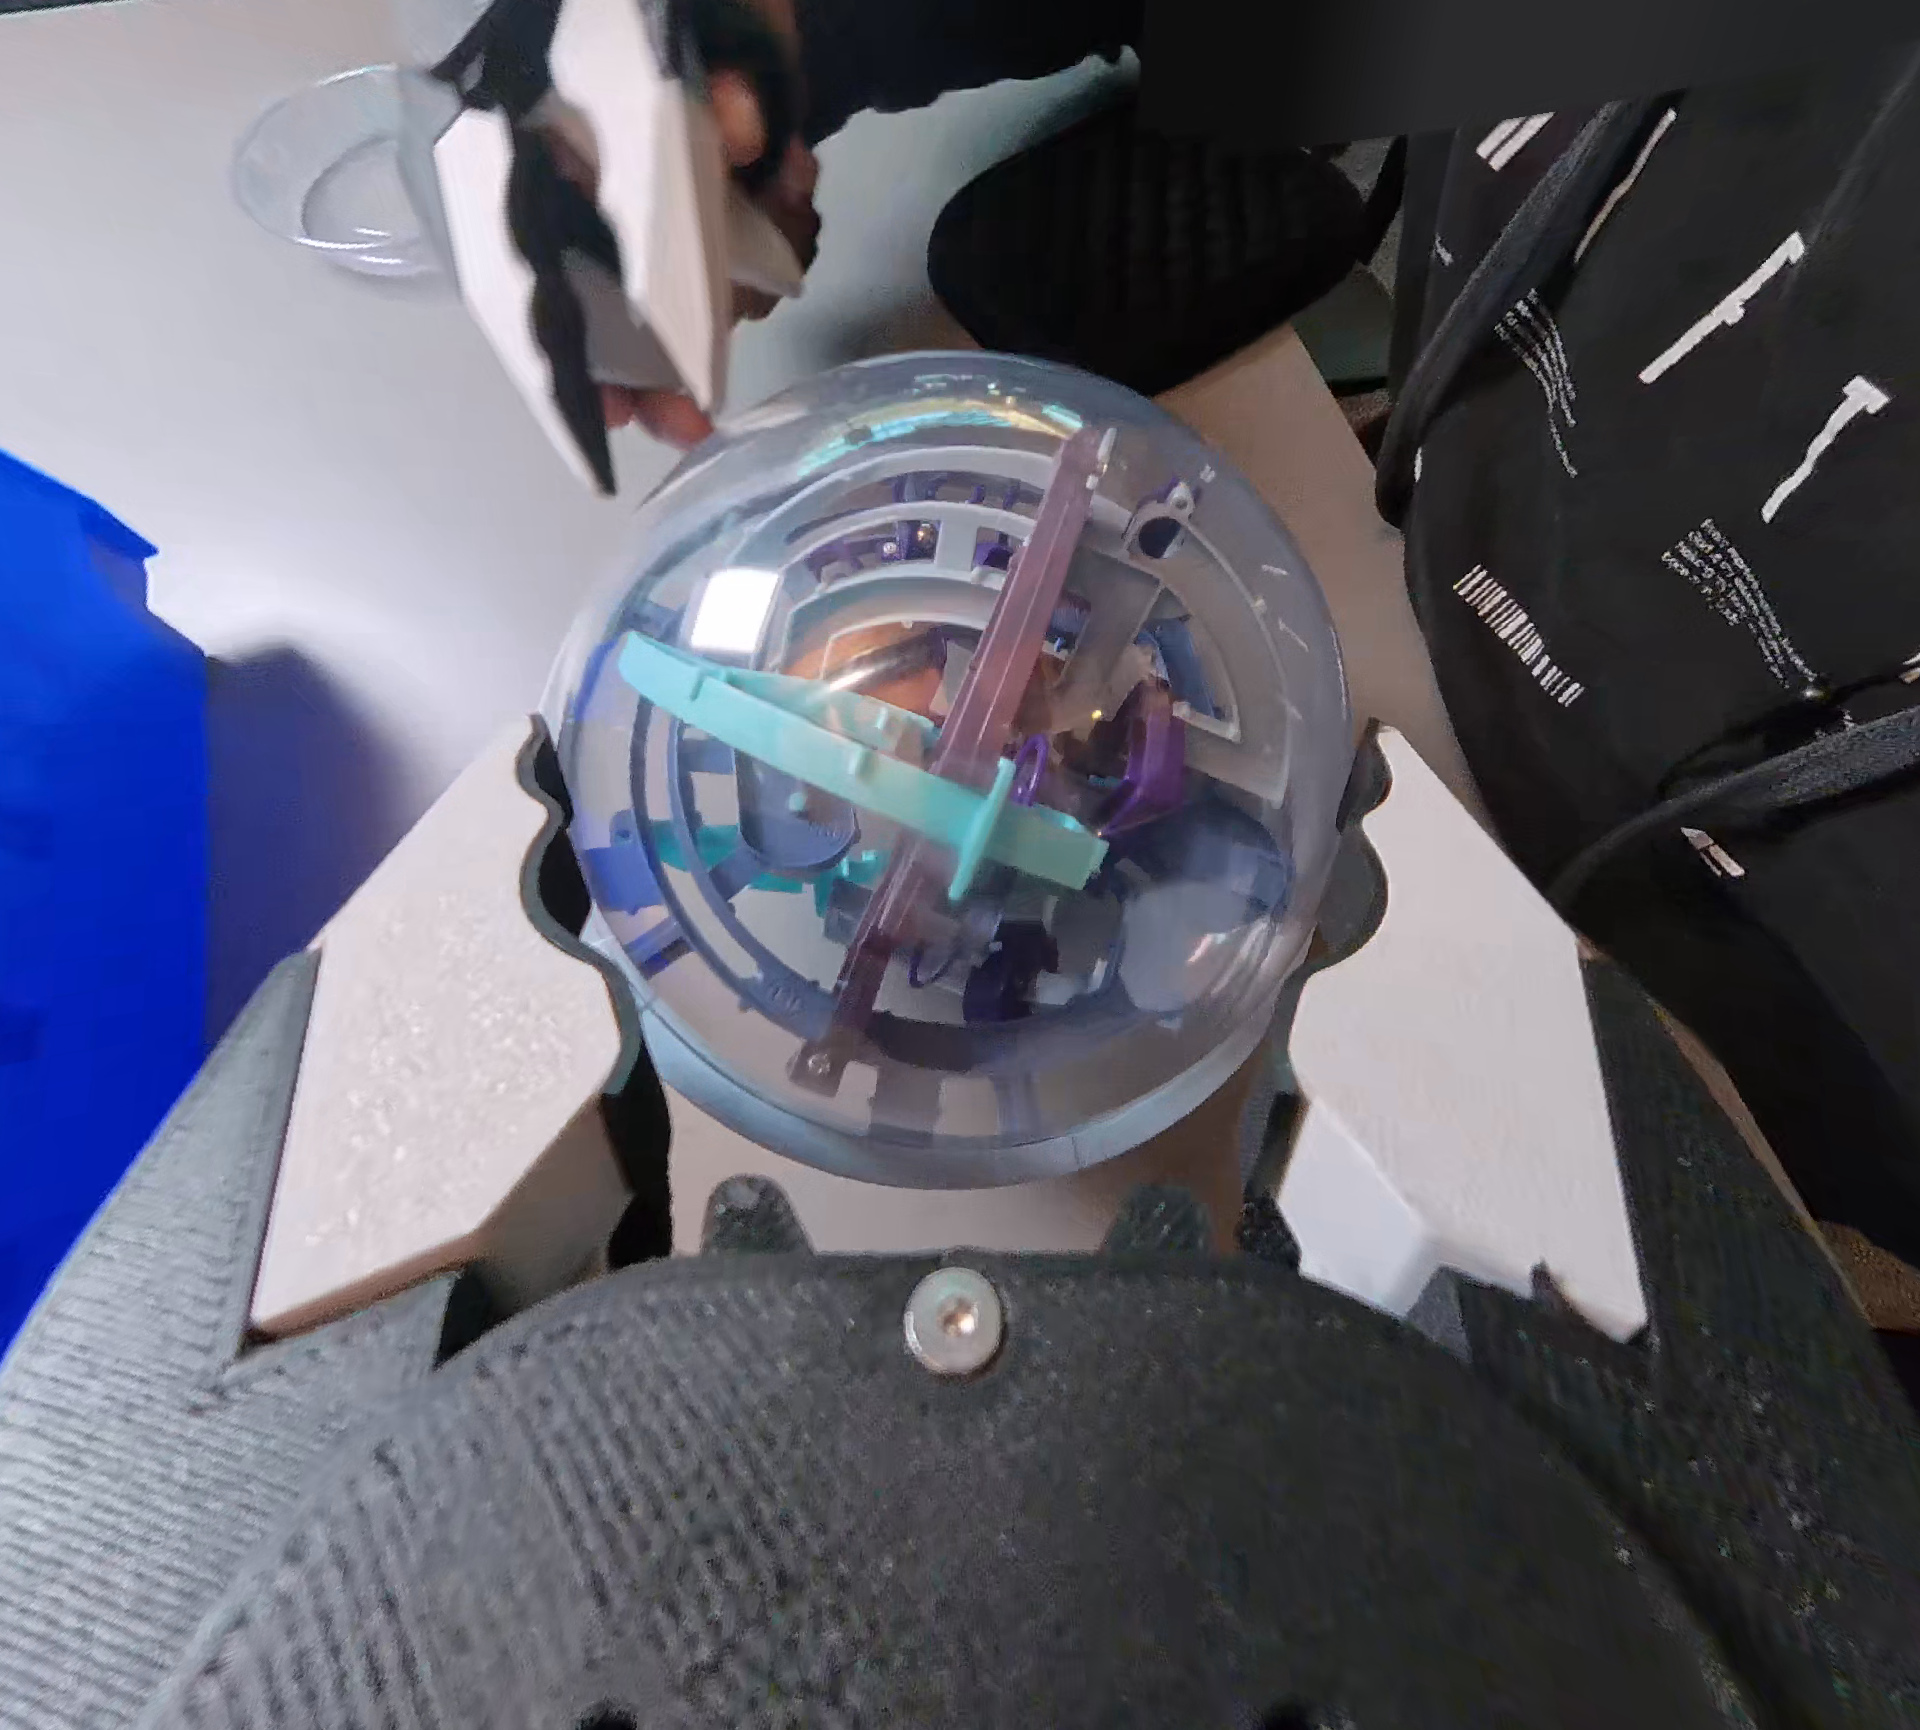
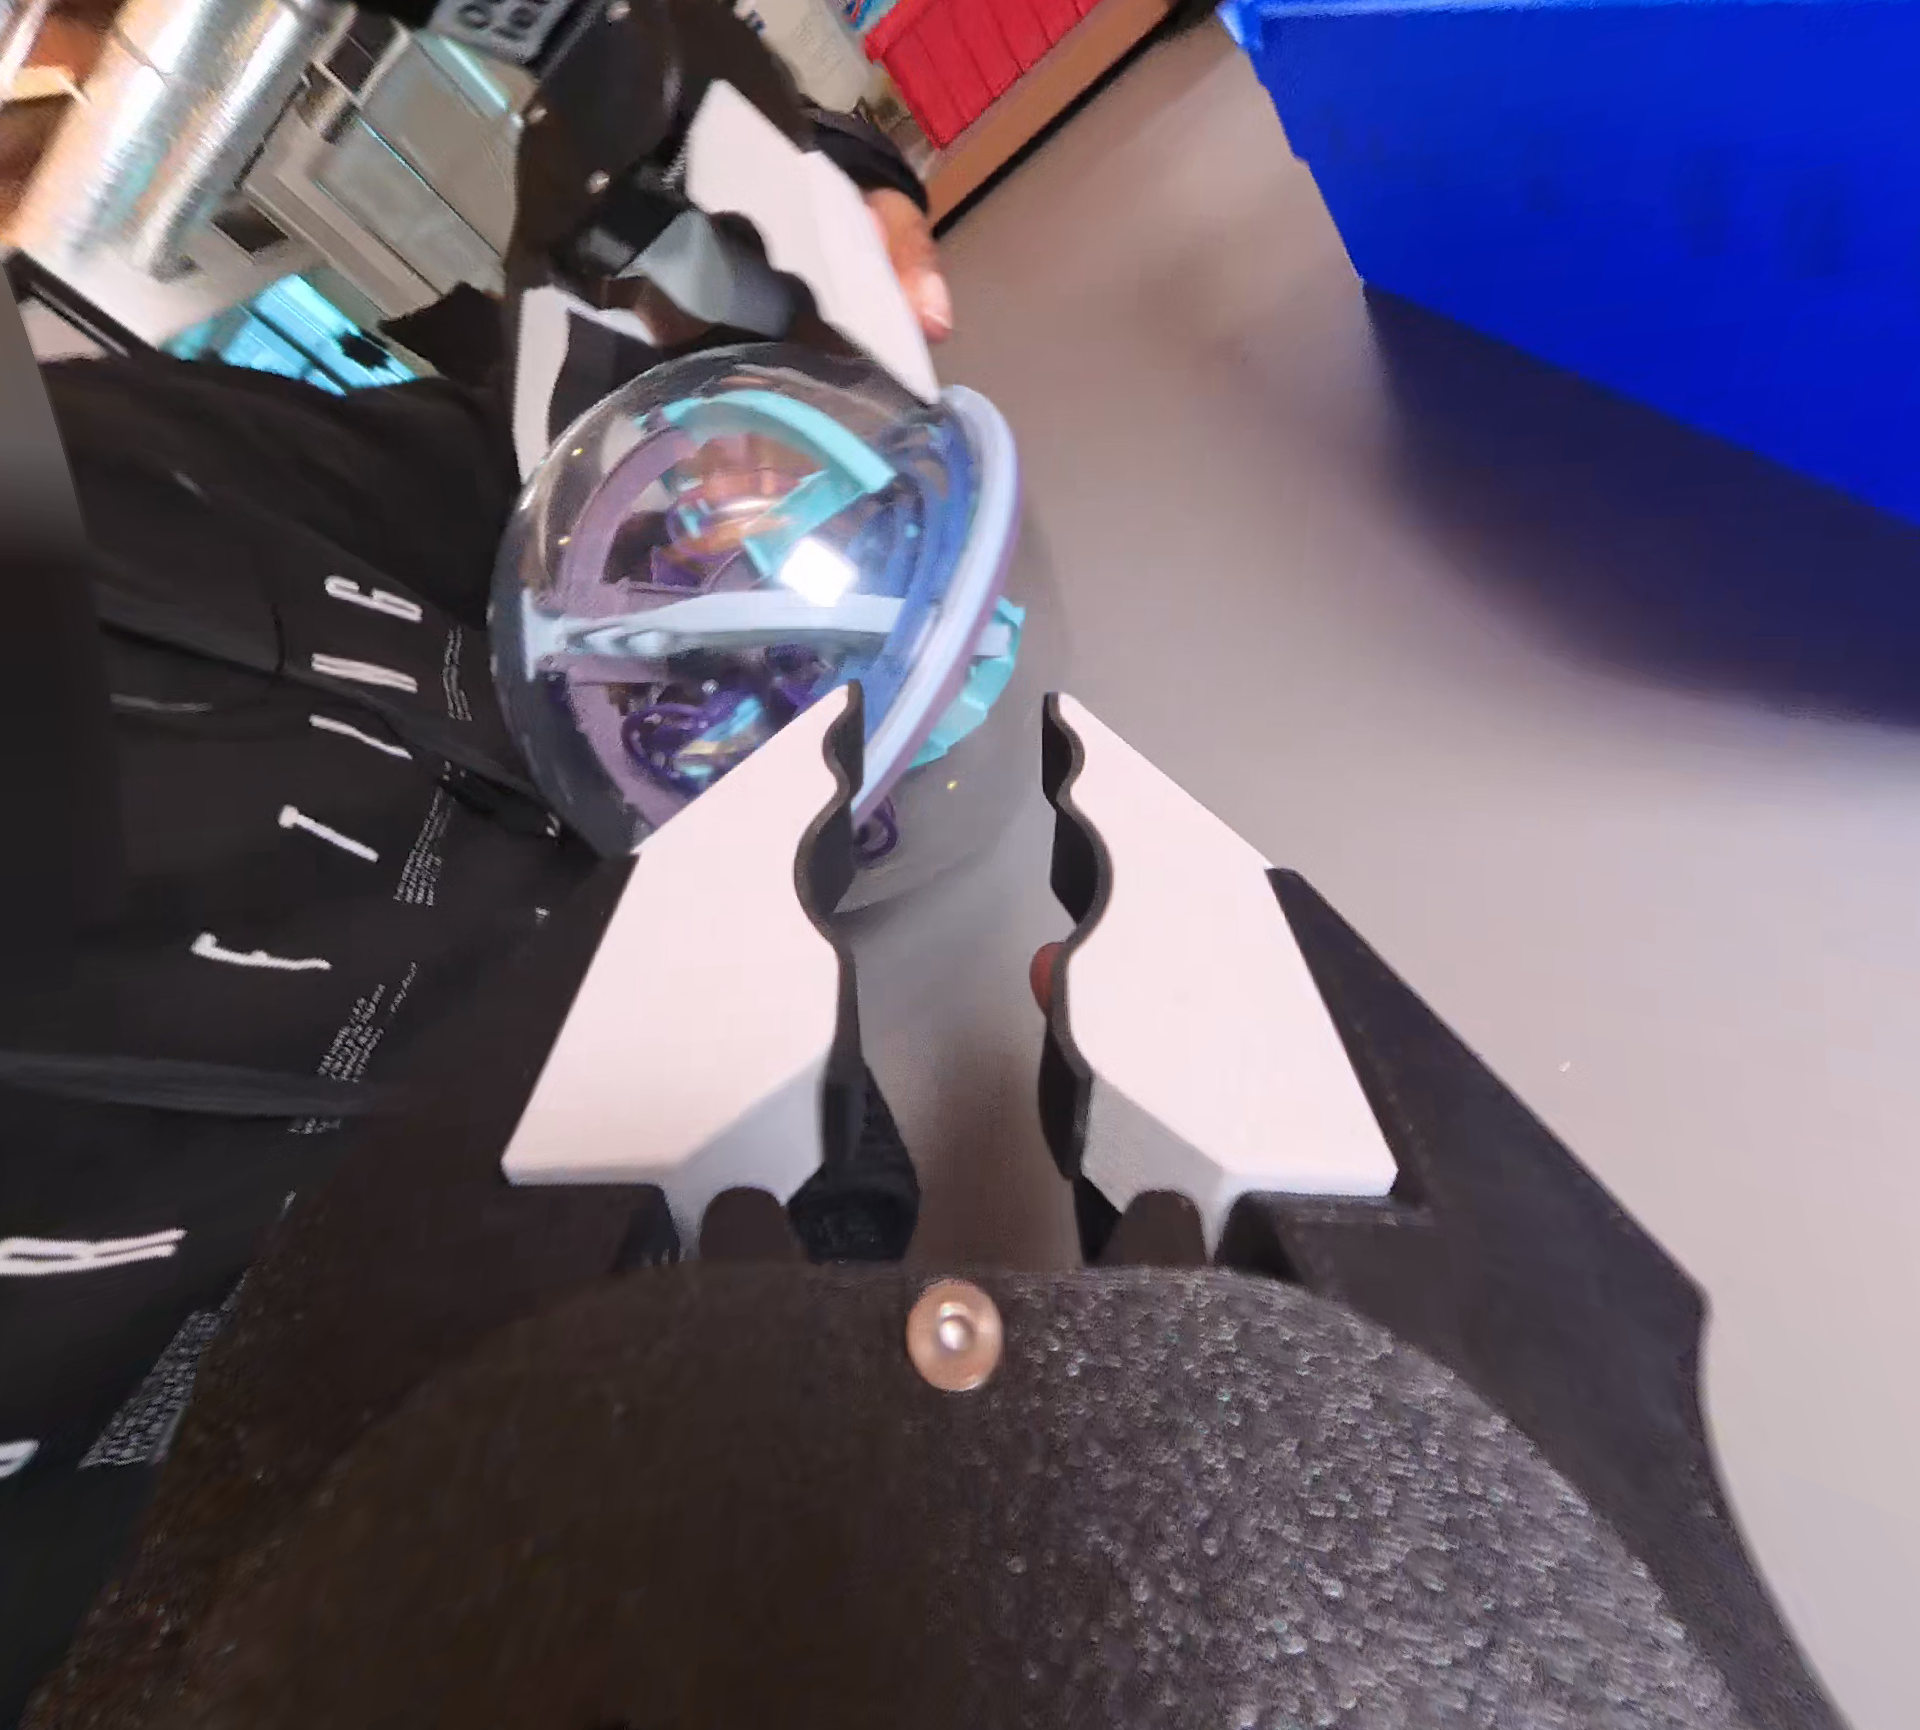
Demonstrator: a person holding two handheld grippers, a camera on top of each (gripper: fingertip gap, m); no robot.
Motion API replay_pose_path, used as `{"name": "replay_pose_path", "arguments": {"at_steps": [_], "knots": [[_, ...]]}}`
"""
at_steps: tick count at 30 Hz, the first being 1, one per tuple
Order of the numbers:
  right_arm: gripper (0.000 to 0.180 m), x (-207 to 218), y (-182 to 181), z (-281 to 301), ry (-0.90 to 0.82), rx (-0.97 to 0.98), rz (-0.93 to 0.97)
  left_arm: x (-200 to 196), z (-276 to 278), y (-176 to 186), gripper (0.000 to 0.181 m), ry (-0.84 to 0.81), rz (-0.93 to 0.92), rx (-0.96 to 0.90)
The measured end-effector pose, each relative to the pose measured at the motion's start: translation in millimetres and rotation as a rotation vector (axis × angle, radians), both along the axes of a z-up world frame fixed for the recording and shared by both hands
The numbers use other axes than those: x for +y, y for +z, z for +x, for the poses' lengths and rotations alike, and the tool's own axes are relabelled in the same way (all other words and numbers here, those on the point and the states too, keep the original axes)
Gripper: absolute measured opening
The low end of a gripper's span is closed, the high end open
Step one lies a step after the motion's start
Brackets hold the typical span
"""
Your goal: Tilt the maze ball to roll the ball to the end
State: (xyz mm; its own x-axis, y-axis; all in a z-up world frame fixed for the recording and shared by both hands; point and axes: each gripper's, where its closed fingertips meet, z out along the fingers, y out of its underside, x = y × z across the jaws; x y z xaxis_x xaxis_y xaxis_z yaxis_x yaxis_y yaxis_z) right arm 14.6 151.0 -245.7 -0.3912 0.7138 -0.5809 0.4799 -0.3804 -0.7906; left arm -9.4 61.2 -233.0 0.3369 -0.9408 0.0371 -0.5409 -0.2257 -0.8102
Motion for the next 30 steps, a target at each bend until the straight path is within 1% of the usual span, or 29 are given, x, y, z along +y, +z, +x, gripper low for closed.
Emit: {"name": "replay_pose_path", "arguments": {"at_steps": [2, 5, 8, 12, 16, 18, 21, 25, 26, 28, 30], "knots": [[0.030, 1.3, -10.1, -4.4, 0.024, -0.073, -0.091, -0.9, 4.8, 0.9, 0.143, -0.028, 0.015, 0.012], [0.028, -12.7, -15.1, -3.7, 0.104, -0.132, -0.229, -2.2, 8.5, 1.9, 0.143, -0.052, 0.033, 0.013], [0.009, -20.5, -11.7, -2.4, 0.128, -0.140, -0.305, -4.7, 8.5, 3.7, 0.143, -0.069, 0.029, -0.026], [0.006, -22.3, -9.0, -2.4, 0.087, -0.150, -0.361, -4.6, 1.3, 5.0, 0.141, -0.076, 0.030, -0.070], [0.006, -18.1, -11.2, -1.6, -0.008, -0.156, -0.439, -2.0, -8.7, 8.7, 0.135, -0.040, 0.026, -0.107], [0.006, -13.7, -13.4, -0.4, -0.089, -0.151, -0.473, 1.6, -16.4, 11.1, 0.131, 0.019, 0.014, -0.141], [0.006, -7.2, -14.6, 5.6, -0.206, -0.140, -0.529, 8.6, -30.6, 17.0, 0.124, 0.174, 0.028, -0.226], [0.006, -1.1, -14.6, 14.4, -0.346, -0.119, -0.570, 4.5, -31.0, 26.0, 0.126, 0.414, -0.026, -0.430], [0.006, 0.2, -15.0, 16.3, -0.382, -0.113, -0.570, 2.4, -27.8, 26.1, 0.130, 0.464, -0.026, -0.462], [0.006, 0.1, -14.4, 18.1, -0.434, -0.102, -0.573, 3.2, -25.4, 19.4, 0.133, 0.571, 0.029, -0.435], [0.006, -3.7, -12.6, 19.0, -0.474, -0.093, -0.567, 8.6, -26.2, 9.1, 0.141, 0.650, 0.102, -0.333]]}}
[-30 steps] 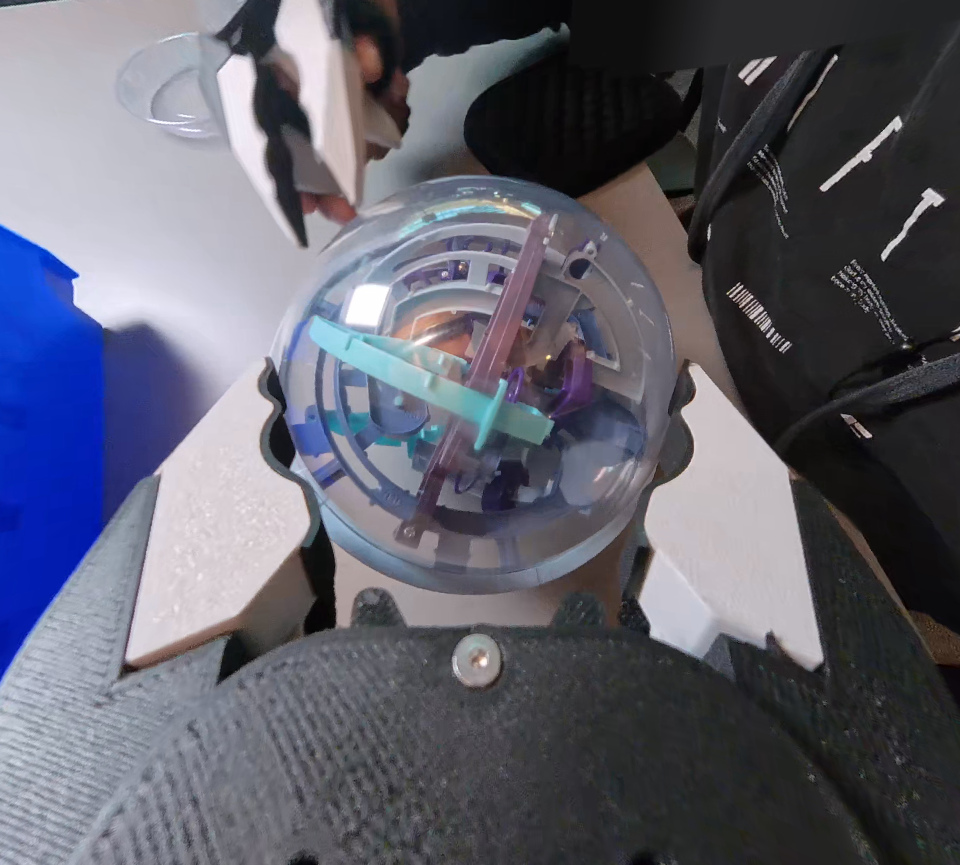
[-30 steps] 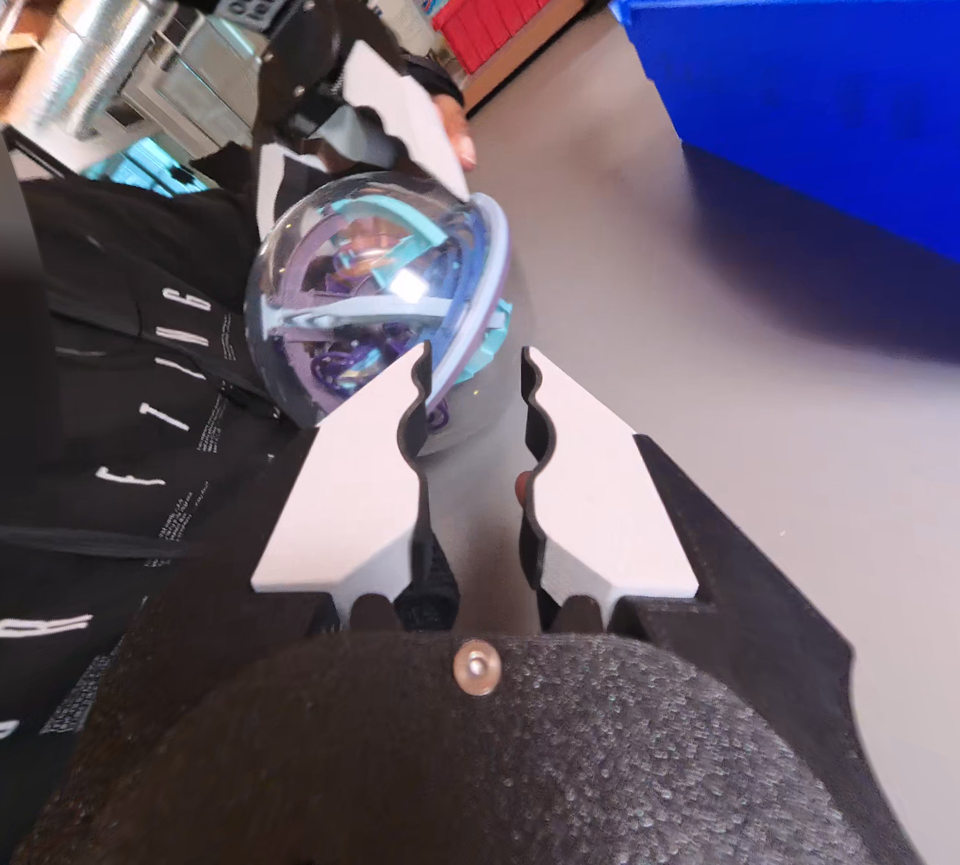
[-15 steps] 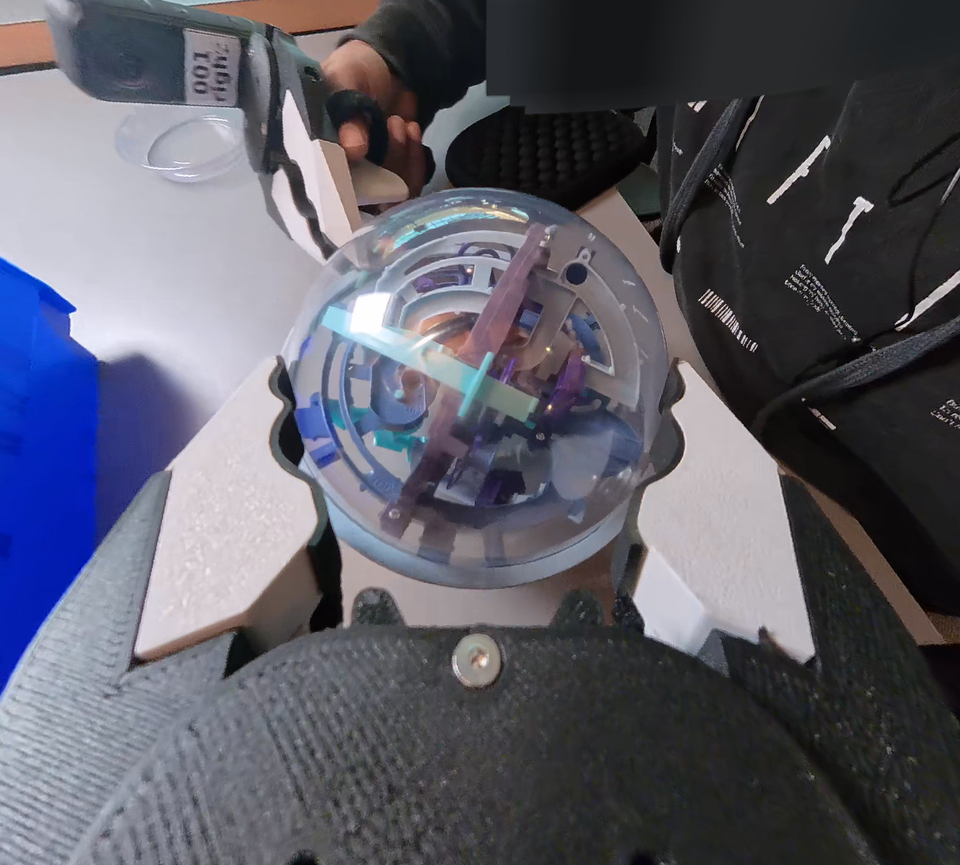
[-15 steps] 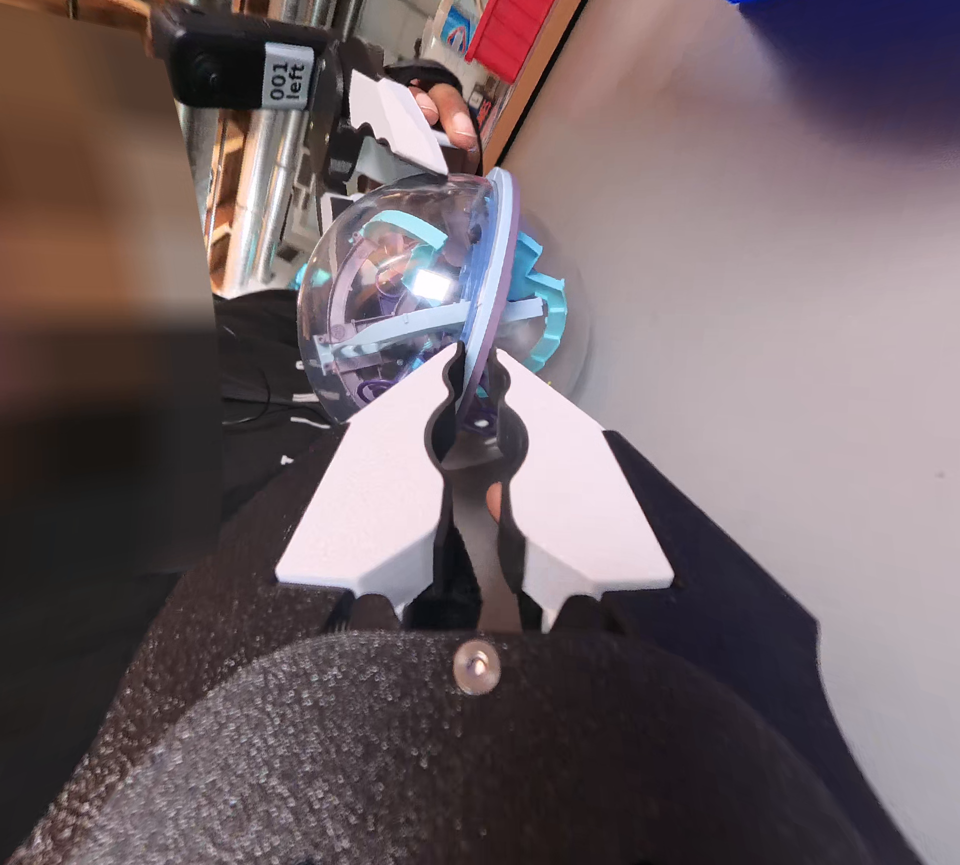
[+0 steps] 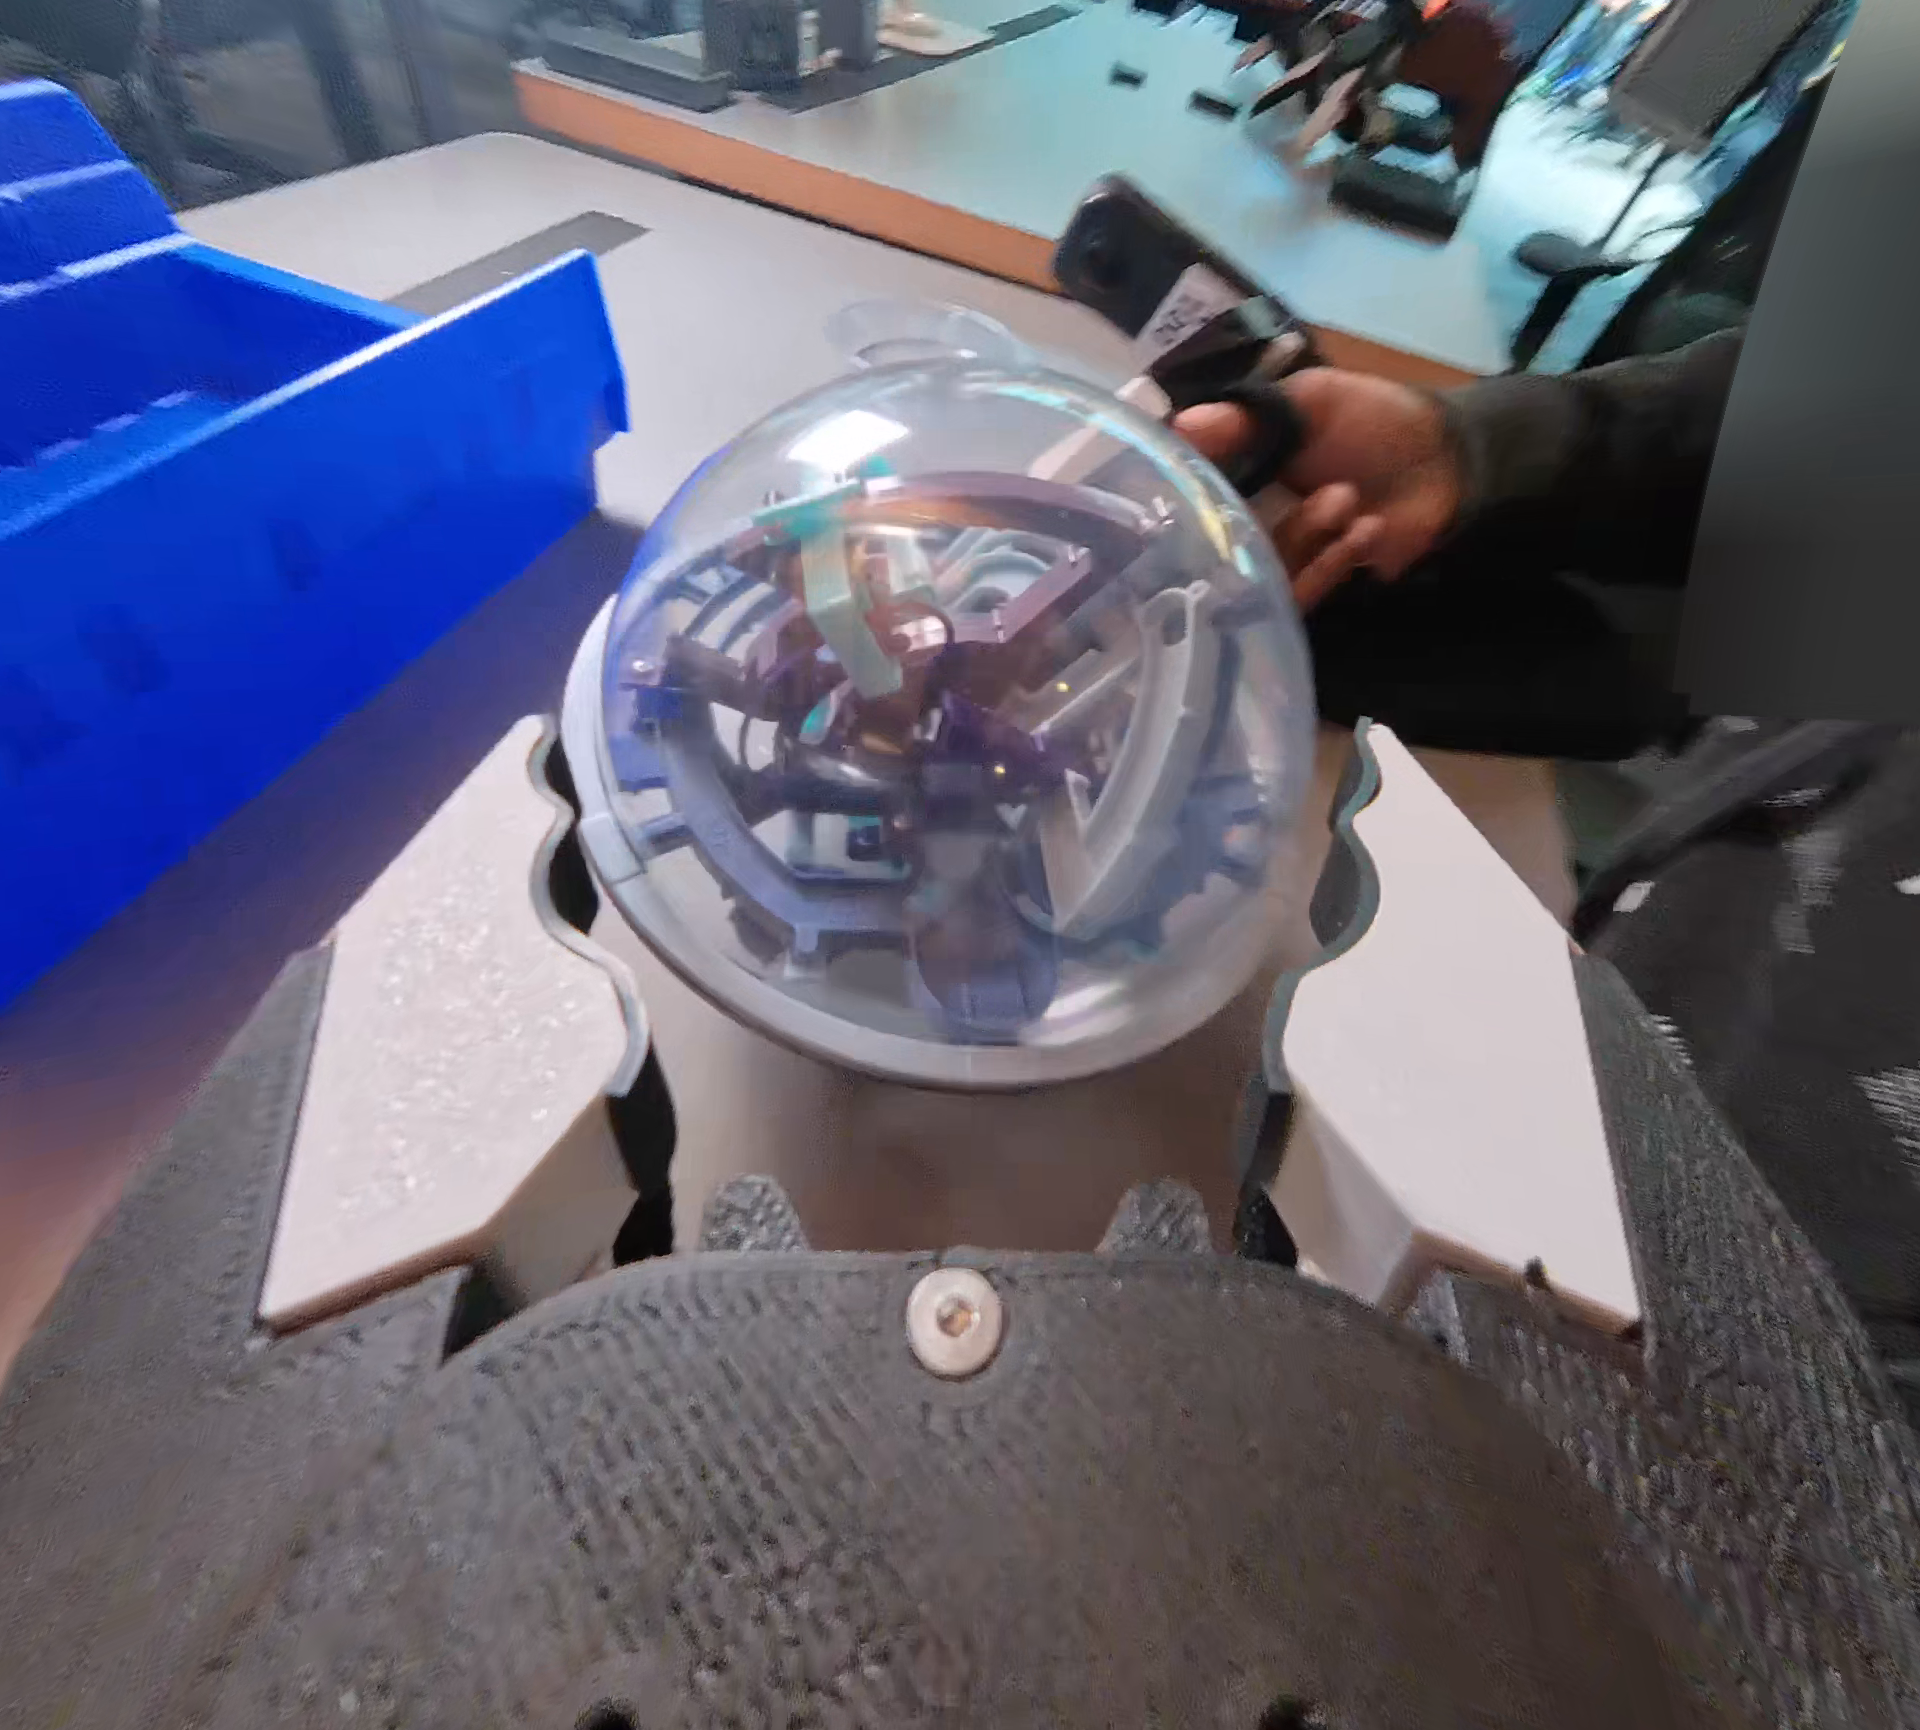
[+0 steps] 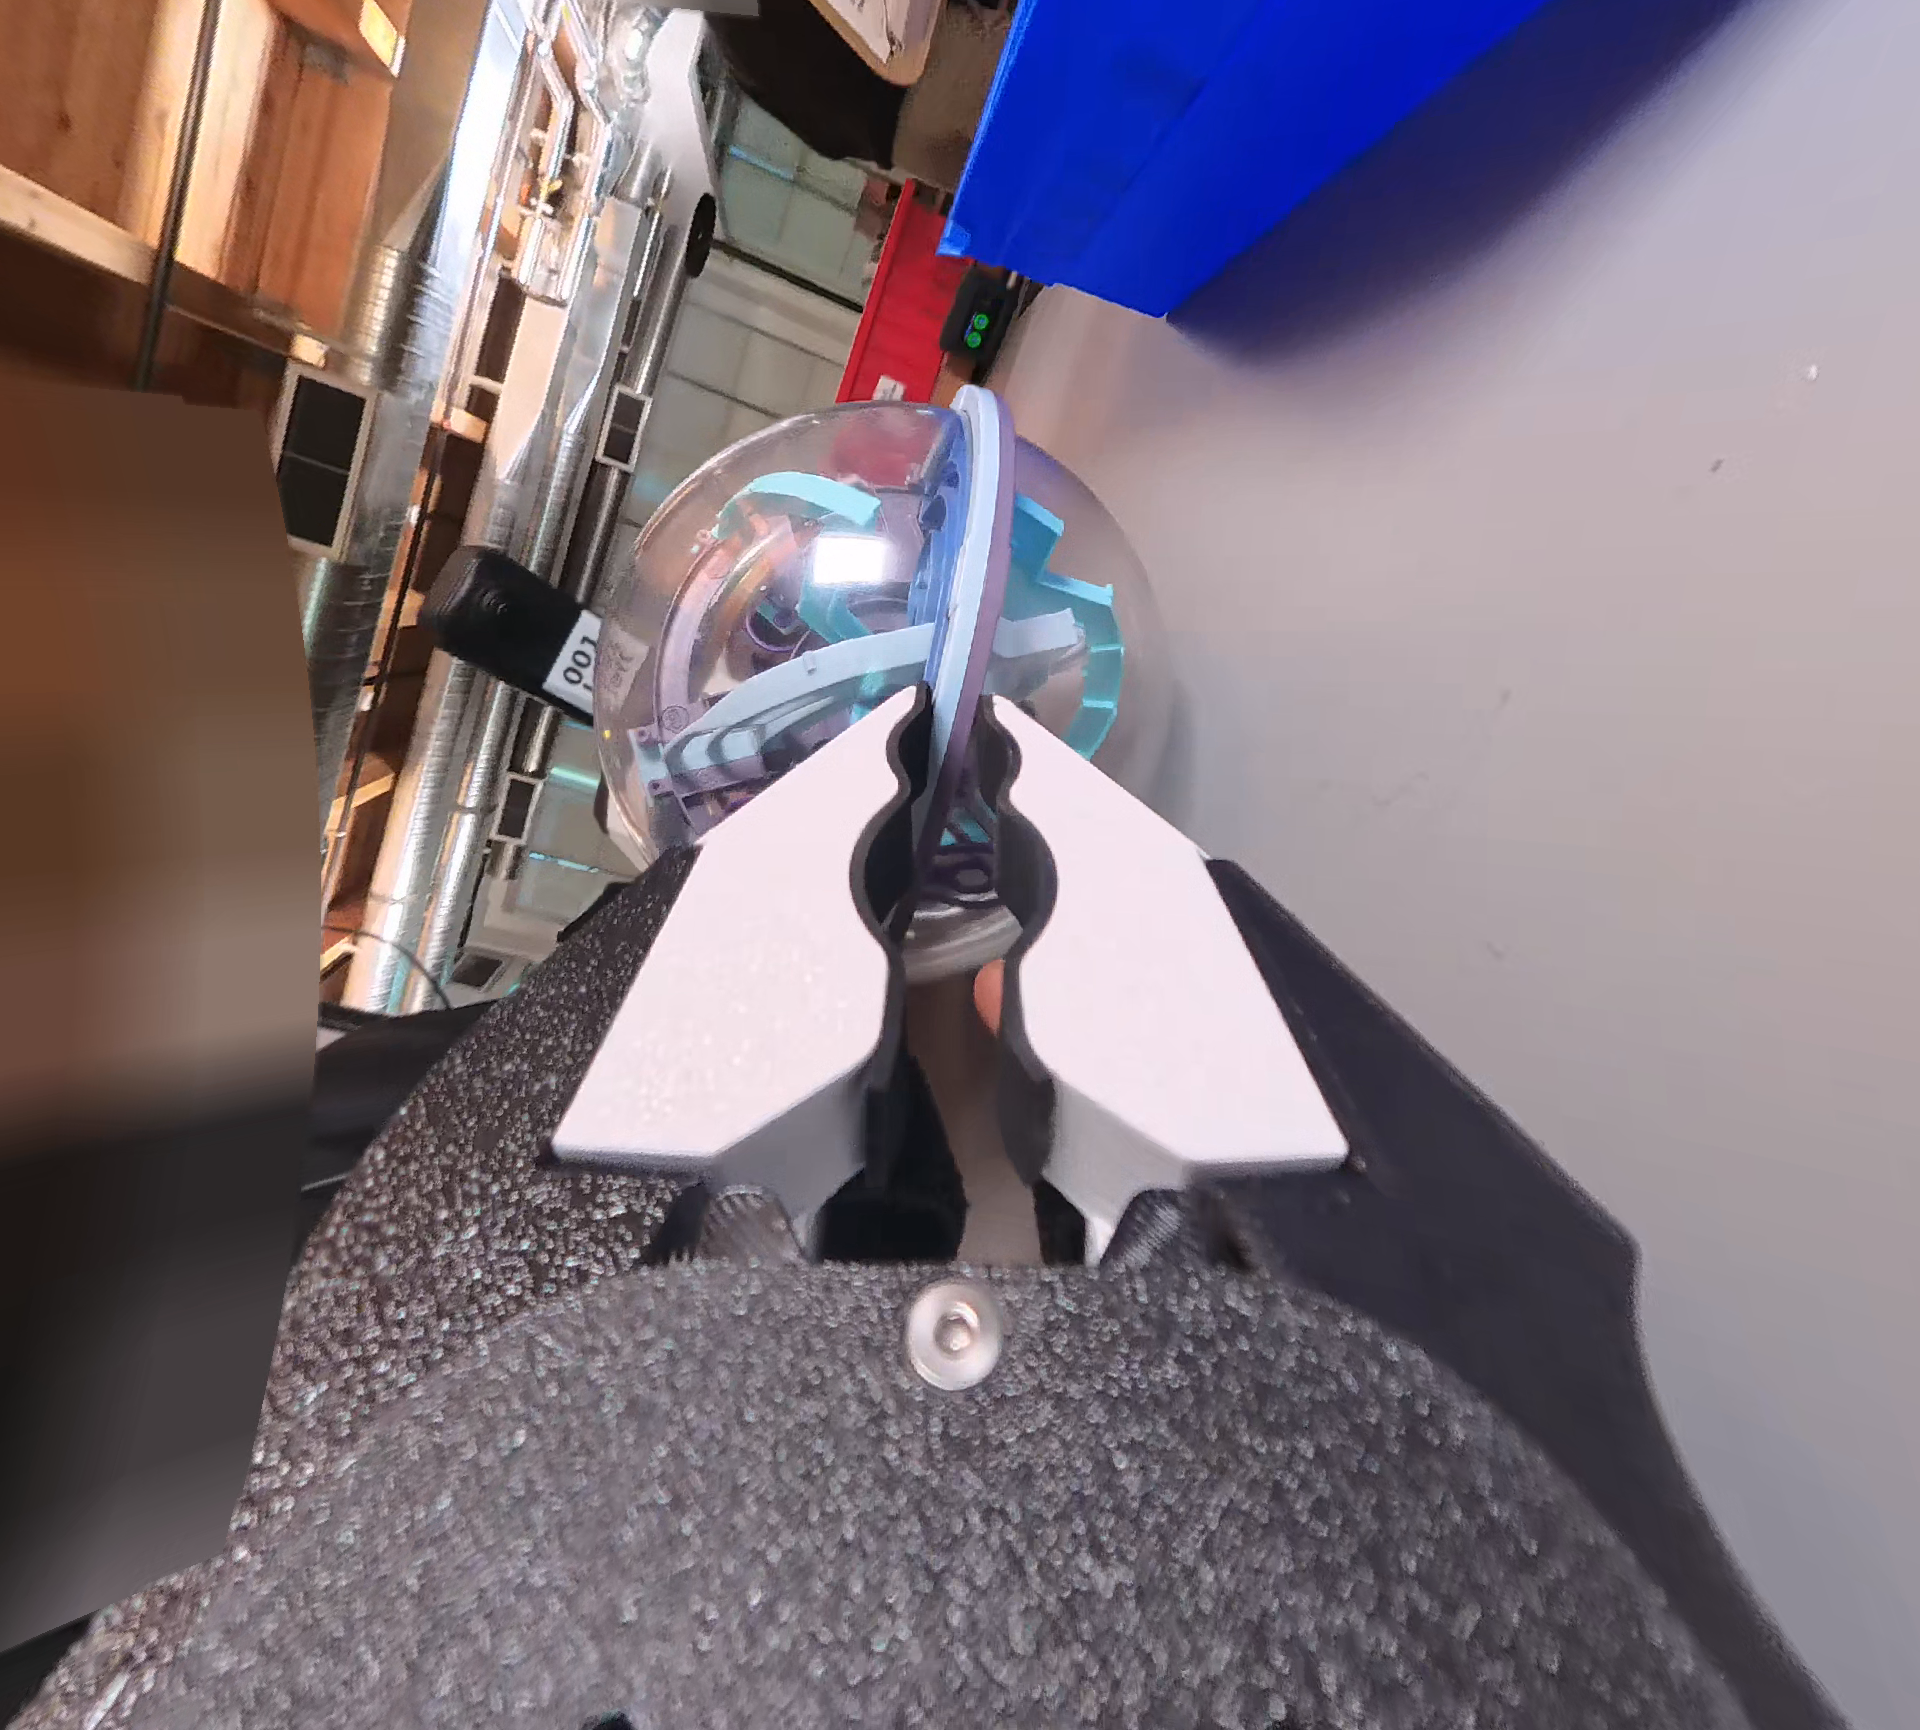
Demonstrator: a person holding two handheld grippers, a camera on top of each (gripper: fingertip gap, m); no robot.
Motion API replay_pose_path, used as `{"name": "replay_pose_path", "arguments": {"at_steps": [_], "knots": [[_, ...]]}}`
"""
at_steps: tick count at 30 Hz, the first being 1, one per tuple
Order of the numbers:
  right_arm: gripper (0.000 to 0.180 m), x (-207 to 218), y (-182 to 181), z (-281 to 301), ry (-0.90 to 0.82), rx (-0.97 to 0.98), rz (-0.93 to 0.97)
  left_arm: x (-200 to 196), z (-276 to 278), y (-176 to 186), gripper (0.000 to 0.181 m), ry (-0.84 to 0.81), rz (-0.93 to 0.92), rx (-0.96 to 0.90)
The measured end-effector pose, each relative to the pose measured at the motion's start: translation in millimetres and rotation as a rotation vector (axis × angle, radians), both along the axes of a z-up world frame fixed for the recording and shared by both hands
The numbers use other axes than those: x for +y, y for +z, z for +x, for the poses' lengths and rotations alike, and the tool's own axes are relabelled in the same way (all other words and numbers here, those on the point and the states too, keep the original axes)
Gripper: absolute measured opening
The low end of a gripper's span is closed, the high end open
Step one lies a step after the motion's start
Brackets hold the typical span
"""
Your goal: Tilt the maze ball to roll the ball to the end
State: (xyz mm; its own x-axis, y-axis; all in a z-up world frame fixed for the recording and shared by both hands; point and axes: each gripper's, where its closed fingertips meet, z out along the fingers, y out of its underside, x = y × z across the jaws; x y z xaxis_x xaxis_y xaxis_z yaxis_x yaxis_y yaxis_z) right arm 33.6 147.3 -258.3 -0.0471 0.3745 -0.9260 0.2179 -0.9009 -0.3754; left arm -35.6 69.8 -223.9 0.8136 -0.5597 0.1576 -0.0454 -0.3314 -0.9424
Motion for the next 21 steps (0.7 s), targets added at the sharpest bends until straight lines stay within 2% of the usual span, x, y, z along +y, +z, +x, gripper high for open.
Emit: {"name": "replay_pose_path", "arguments": {"at_steps": [4, 8, 15, 17, 21], "knots": [[0.006, -12.6, 3.8, 0.3, -0.070, -0.014, 0.048, 6.7, 5.9, -12.2, 0.148, -0.029, -0.044, 0.027], [0.007, -28.5, -0.1, 2.7, -0.075, -0.022, 0.088, 5.2, 1.9, -10.5, 0.148, -0.169, -0.074, -0.012], [0.011, -45.4, -0.1, 11.2, -0.035, -0.059, 0.226, 7.7, -3.8, 2.5, 0.135, -0.350, -0.068, -0.122], [0.017, -42.8, 2.6, 16.5, -0.028, -0.071, 0.340, 8.2, -3.8, 4.0, 0.133, -0.385, -0.065, -0.152], [0.019, -18.2, 12.0, 26.7, -0.020, -0.083, 0.710, 5.7, 2.1, 4.4, 0.133, -0.452, -0.054, -0.172]]}}
